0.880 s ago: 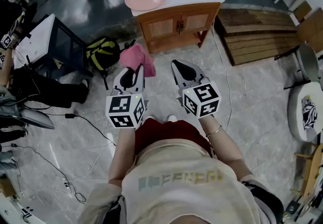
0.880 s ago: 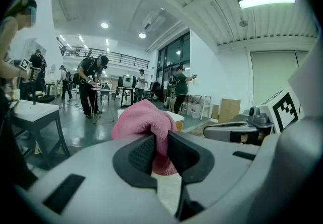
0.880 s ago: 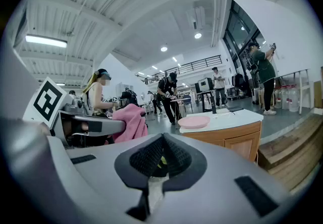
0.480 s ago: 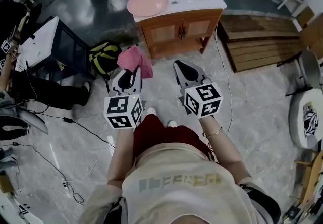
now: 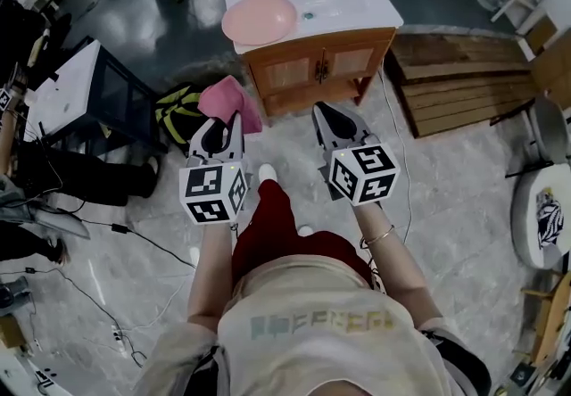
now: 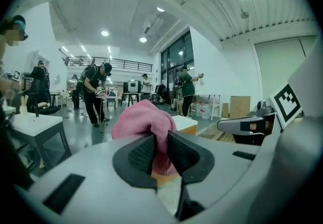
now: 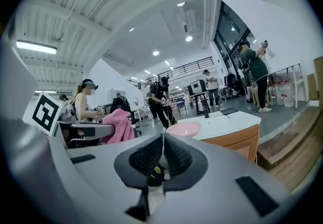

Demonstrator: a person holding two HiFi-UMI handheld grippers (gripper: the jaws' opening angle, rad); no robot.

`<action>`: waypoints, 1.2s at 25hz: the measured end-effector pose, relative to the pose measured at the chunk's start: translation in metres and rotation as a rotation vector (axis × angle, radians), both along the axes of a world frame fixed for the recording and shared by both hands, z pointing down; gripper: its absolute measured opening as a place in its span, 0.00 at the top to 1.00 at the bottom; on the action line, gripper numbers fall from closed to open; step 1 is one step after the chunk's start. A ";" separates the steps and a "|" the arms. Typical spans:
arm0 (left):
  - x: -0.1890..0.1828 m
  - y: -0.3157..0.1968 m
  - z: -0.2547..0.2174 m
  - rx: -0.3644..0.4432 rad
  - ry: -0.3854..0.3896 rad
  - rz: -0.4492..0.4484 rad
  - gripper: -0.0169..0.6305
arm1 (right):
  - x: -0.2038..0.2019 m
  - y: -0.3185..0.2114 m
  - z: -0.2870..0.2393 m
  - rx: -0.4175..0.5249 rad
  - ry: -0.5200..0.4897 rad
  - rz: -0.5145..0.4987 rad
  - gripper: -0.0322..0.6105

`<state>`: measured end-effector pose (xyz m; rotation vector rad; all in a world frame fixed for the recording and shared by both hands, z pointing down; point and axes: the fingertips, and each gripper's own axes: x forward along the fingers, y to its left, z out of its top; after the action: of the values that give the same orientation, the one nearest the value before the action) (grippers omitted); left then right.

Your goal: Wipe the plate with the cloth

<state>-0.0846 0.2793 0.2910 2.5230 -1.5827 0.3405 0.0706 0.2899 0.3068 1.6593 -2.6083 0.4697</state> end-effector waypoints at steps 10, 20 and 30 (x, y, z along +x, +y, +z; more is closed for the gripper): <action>-0.001 -0.104 0.022 -0.042 0.038 0.027 0.87 | -0.003 -0.094 0.016 -0.029 0.017 0.052 0.89; -0.018 -0.220 0.032 -0.087 0.053 0.050 0.87 | -0.016 -0.208 0.035 -0.102 0.043 0.080 0.89; -0.026 -0.310 0.040 -0.112 0.058 0.113 0.87 | -0.033 -0.301 0.042 -0.126 0.067 0.122 0.89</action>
<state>-0.1109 -0.0308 0.3309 2.5179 -1.3644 0.3549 0.0377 -0.0112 0.3485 1.7672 -2.3874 0.5587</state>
